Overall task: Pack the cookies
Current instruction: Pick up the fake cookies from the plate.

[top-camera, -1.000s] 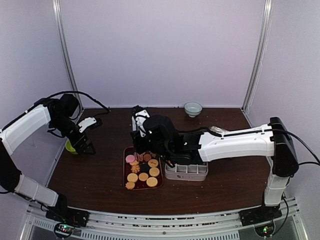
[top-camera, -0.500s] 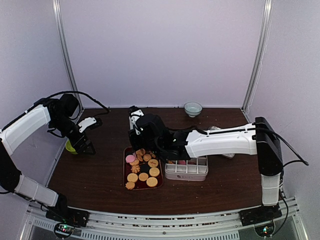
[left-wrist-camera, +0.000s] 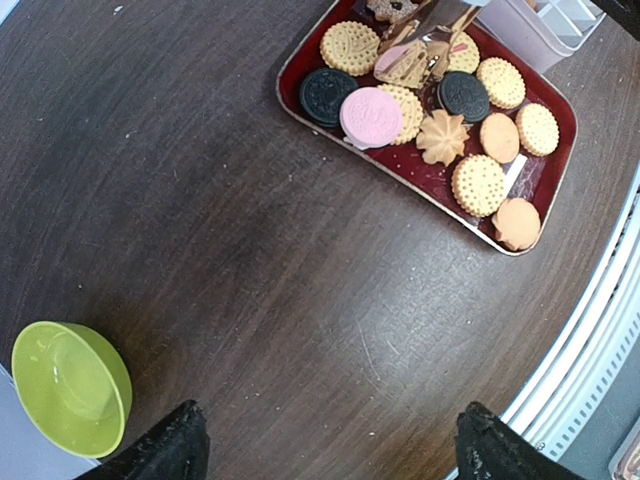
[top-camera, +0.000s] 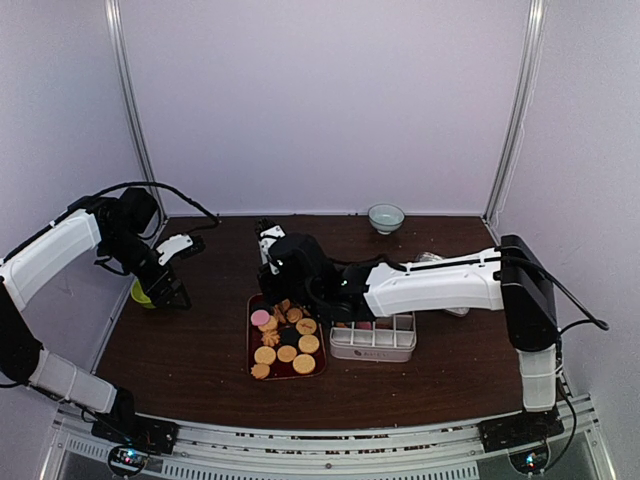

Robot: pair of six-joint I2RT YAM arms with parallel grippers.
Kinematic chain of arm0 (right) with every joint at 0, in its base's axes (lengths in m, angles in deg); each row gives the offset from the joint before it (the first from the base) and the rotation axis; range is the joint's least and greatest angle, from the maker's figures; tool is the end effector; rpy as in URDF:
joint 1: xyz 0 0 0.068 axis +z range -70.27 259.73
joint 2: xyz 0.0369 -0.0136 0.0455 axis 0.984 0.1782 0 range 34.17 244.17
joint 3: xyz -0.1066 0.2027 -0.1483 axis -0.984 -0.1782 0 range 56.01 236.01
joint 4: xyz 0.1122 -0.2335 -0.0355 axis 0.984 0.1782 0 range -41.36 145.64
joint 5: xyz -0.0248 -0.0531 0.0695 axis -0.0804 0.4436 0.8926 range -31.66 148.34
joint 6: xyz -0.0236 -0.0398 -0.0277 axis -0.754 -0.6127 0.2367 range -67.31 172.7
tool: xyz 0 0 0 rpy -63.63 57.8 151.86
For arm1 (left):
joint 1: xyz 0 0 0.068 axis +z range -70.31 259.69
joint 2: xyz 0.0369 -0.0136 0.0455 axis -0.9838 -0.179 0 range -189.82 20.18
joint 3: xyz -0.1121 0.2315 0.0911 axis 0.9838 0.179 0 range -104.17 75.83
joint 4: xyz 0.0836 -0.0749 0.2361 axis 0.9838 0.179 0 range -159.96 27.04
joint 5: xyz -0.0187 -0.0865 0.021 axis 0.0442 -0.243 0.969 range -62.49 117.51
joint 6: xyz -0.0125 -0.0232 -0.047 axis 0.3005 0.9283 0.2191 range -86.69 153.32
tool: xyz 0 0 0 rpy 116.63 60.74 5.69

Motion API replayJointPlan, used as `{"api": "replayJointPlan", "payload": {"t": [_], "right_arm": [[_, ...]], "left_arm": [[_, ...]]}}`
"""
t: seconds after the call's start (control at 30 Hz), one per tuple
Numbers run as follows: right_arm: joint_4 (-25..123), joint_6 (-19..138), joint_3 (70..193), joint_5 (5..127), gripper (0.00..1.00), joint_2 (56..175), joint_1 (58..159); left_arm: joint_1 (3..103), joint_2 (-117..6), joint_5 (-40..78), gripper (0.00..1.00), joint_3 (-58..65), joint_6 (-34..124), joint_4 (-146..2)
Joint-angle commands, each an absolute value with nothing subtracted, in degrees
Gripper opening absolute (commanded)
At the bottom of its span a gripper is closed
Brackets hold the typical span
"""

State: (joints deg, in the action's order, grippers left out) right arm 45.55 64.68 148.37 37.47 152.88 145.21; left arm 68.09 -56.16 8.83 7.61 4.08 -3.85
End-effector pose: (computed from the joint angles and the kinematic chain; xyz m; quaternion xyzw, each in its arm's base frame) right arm 0.2155 0.4420 0.2476 -0.2807 0.7783 0.2205 0.5166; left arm 0.2308 -0.0590 0.2912 0.3618 0.9082 -0.1380 0.1585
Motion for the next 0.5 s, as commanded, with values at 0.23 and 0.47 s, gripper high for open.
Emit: {"api": "replayJointPlan", "payload": {"t": [0.23,0.47], "right_arm": [[44.4,63.0,142.0,35.8,0.00,140.0,144.8],[46.0,61.9,127.7,31.7,0.00,123.6,144.1]], "left_arm": [[68.5,-55.8,7.5,0.88,8.1,3.1,-3.7],[68.5,-56.5,7.1,0.88,7.8,3.1,-4.0]]}}
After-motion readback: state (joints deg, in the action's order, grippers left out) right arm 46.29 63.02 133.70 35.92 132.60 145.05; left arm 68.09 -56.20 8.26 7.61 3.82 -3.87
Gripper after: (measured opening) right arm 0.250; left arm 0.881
